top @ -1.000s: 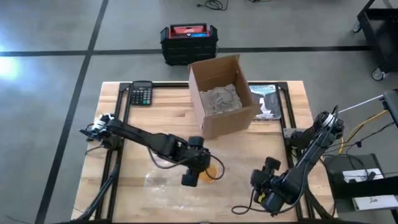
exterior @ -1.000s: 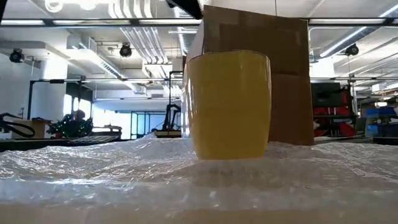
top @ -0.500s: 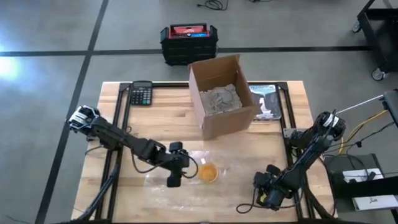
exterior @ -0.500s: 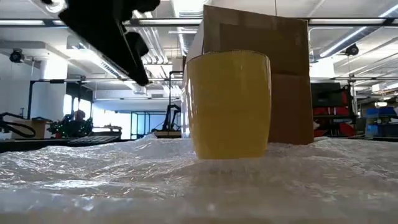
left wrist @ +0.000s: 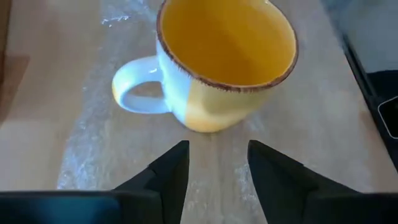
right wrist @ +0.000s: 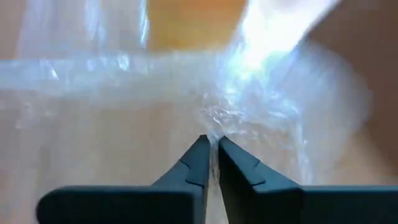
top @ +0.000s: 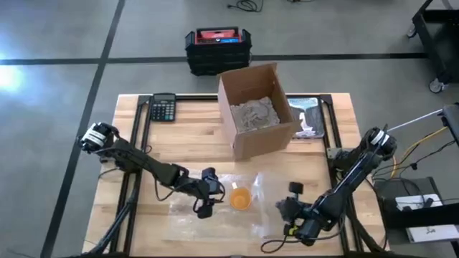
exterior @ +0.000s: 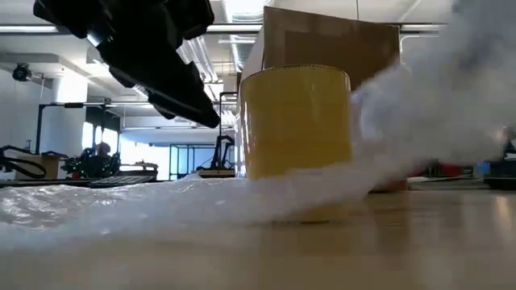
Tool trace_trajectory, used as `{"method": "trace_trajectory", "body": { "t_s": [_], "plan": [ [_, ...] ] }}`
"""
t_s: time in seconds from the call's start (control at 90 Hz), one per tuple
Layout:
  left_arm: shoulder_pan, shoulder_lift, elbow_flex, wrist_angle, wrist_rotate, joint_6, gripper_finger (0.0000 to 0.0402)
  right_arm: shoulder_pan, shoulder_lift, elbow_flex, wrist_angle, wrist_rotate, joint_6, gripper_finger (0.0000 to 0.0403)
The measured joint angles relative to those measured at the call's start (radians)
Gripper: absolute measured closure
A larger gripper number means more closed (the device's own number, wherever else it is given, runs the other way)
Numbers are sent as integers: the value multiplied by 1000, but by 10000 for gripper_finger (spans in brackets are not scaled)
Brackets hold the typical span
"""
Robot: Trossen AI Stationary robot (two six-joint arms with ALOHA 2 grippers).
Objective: Wrap mug
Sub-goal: Wrap the yellow cup in bubble wrap
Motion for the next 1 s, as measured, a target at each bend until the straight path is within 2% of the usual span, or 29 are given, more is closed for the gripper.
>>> {"method": "trace_trajectory", "body": {
  "t_s": [0.078, 0.167, 0.256, 0.356, 0.433, 0.622, 0.789, 1.0],
  "plan": [
    [0, 5, 0, 6, 0, 0, 264, -48, 4, 59, 4, 77, -121, 398],
    [1, 9, 0, 4, 0, 0, 272, -113, 5, 98, 54, 69, -247, 397],
    [1, 8, 0, 7, 0, 0, 279, -179, 5, 101, 165, 3, -361, 396],
    [1, -5, 0, 1, 0, 0, 287, -257, 14, 101, 270, -150, -446, 396],
    [1, -28, 10, -19, 0, -1, 292, -307, 28, 99, 311, -253, -467, 396],
    [1, -104, 70, -78, -9, -7, 308, -383, 70, 99, 337, -417, -462, 396],
    [1, -112, 82, 16, -63, 59, 323, -388, 108, 99, 344, -452, -463, 396],
    [13, -1, 81, 167, -88, 86, 329, -388, 124, 99, 377, -458, -463, 396]
  ]
}}
